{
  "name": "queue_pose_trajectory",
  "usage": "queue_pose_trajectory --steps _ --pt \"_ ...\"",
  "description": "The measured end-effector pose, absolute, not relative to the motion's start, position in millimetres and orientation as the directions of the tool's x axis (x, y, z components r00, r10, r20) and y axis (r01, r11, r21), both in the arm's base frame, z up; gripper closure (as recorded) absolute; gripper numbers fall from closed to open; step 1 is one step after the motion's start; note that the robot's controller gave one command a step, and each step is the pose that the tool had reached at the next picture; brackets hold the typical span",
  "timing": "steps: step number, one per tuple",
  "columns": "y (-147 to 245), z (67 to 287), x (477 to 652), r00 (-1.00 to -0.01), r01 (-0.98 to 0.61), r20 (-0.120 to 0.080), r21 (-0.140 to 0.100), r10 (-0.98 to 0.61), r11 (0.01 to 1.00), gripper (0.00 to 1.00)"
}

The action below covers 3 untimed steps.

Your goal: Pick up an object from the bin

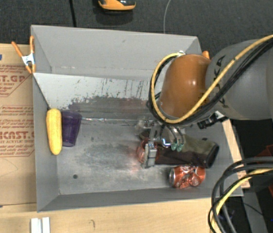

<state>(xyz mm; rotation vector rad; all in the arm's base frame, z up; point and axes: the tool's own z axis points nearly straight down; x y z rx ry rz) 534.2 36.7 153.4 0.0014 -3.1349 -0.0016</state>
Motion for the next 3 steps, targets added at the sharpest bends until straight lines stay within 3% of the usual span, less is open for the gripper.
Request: queue_pose_trajectory --steps 1,2,3 --pt "36.6 157.7 536.1 -1.000 -0.001 -0.001 0.001 -0.001 1.000 0.00" --pt "14.6 139.0 535.9 -0.998 -0.067 -0.002 0.000 -0.067 0.998 0.00" --pt "5.7 94.5 526.2 -1.000 -0.013 -0.004 0.001 -0.013 1.000 1.00"
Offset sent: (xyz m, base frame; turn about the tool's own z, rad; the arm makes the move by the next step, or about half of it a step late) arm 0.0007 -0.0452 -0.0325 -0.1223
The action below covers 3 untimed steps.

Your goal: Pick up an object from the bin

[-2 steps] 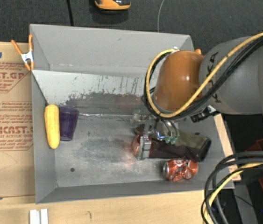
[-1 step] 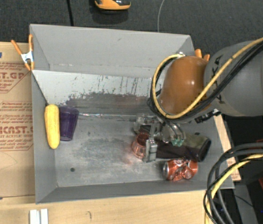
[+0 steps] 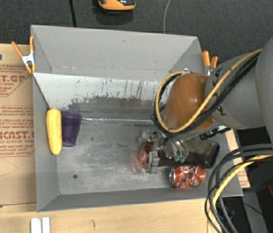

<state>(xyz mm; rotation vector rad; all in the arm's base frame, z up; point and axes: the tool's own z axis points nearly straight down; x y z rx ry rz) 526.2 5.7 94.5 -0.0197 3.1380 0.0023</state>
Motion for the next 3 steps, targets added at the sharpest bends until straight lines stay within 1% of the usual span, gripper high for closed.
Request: queue_pose_trajectory --steps 2,3 --pt "9.1 96.5 524.8 -1.000 -0.003 -0.002 0.002 -0.003 1.000 1.00" --pt "10.8 115.3 529.2 -1.000 0.015 0.001 0.002 0.015 1.000 1.00"
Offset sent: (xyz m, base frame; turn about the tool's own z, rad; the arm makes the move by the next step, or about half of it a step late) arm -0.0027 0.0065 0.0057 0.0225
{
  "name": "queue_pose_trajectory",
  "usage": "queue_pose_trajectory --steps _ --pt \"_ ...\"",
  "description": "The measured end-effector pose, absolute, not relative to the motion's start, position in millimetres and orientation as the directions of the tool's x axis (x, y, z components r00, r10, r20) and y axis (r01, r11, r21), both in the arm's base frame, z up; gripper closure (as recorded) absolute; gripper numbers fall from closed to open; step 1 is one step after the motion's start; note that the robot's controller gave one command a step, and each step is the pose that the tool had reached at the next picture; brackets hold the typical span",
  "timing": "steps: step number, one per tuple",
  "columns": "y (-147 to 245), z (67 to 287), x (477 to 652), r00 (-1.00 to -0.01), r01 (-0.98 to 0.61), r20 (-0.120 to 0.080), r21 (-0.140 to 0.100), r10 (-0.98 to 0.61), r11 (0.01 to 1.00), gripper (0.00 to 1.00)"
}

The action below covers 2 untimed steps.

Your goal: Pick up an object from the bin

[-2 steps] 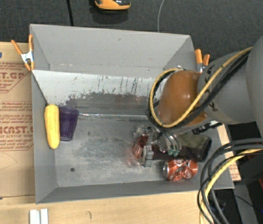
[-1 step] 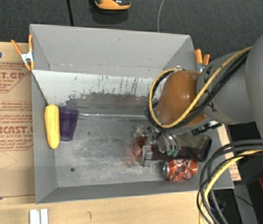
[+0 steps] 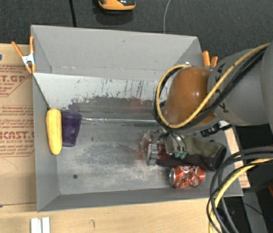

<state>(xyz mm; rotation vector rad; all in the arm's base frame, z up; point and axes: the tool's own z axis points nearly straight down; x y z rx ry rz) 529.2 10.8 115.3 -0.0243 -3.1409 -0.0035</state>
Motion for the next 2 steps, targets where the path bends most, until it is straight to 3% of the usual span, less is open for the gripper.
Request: queue_pose_trajectory --steps 1,2 --pt "9.6 128.8 529.5 -1.000 0.017 -0.003 0.002 0.017 1.000 1.00" --pt "11.5 257.0 516.4 -1.000 -0.008 -0.002 0.000 -0.008 1.000 1.00"
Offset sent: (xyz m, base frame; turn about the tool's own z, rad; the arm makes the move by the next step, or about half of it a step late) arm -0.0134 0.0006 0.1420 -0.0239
